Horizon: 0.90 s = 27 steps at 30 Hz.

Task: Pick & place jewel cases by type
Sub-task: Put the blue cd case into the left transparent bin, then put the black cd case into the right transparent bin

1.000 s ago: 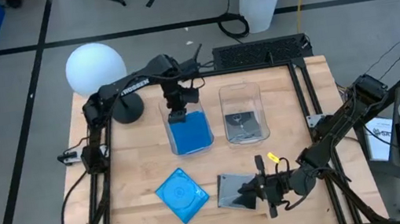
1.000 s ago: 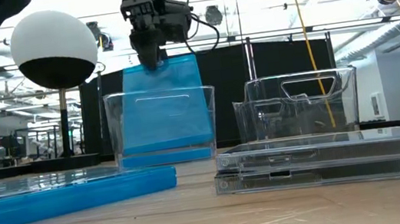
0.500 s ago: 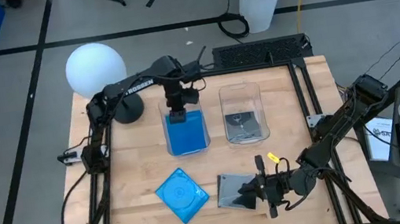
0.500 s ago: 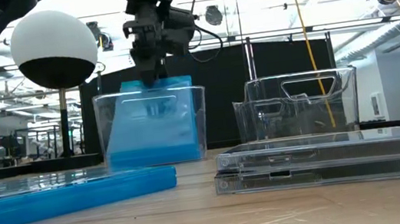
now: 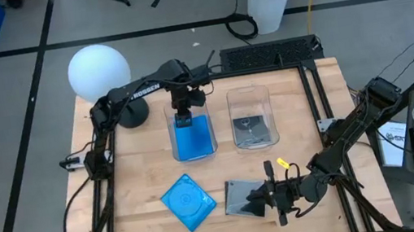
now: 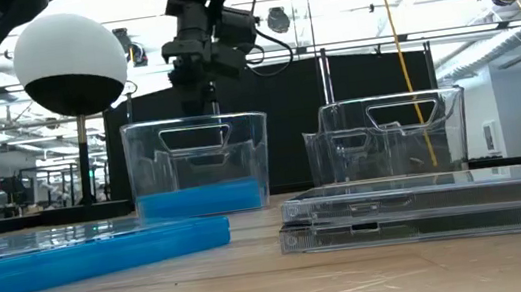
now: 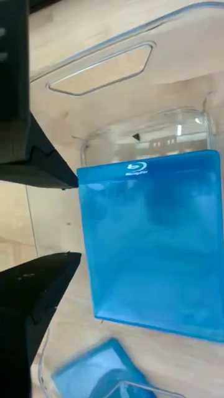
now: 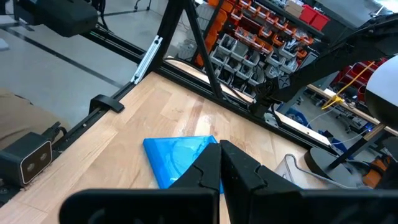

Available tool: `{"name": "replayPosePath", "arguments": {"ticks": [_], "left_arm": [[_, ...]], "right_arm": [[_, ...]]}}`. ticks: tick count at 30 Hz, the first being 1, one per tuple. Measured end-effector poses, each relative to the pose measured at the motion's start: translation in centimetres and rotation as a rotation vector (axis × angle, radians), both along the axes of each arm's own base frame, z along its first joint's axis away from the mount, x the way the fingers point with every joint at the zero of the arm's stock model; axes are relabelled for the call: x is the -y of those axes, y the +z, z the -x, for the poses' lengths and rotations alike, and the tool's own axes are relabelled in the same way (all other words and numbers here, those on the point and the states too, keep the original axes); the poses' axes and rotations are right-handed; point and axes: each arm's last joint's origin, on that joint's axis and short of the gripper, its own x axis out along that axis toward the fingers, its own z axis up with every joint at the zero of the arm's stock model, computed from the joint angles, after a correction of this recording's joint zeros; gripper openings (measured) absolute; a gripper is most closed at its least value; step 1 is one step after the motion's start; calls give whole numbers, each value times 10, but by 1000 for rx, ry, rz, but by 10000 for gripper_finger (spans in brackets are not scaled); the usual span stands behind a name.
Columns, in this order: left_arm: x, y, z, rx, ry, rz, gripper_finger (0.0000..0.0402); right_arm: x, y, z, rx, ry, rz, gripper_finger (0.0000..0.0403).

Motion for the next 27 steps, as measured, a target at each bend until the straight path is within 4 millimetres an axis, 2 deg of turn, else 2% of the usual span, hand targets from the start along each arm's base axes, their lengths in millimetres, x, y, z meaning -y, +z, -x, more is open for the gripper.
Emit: {"name": "replayPosePath", "arguments": {"ticks": [5,8,11,13,16,18,20,22,24,27], "left_arm": [[11,2,-3,-25,-55,-57,199],[22,17,1,8,-94,-92,201],[42,52,15,103,-154,-130,183],[61,84,33,195,-203,-167,152],[89,133,74,357,-213,-217,85],[102,160,102,480,-149,-199,36],[111,182,125,626,-34,-157,11],[121,190,145,701,37,-110,10],[133,188,159,744,51,-79,6],[151,166,173,769,25,-33,5]], "right_arm": [[0,0,0,0,0,0,0],[0,0,0,0,0,0,0],[0,0,0,-4,-1,-4,0],[0,-1,0,-11,-2,-3,0],[0,-1,0,-8,-3,-10,0],[0,-1,0,-8,-3,-12,0],[0,-1,0,-7,-5,-12,0],[2,-1,-2,-7,-13,-13,0],[5,-1,-4,-8,-27,-21,0],[9,-1,-6,-12,-47,-40,0]]}}
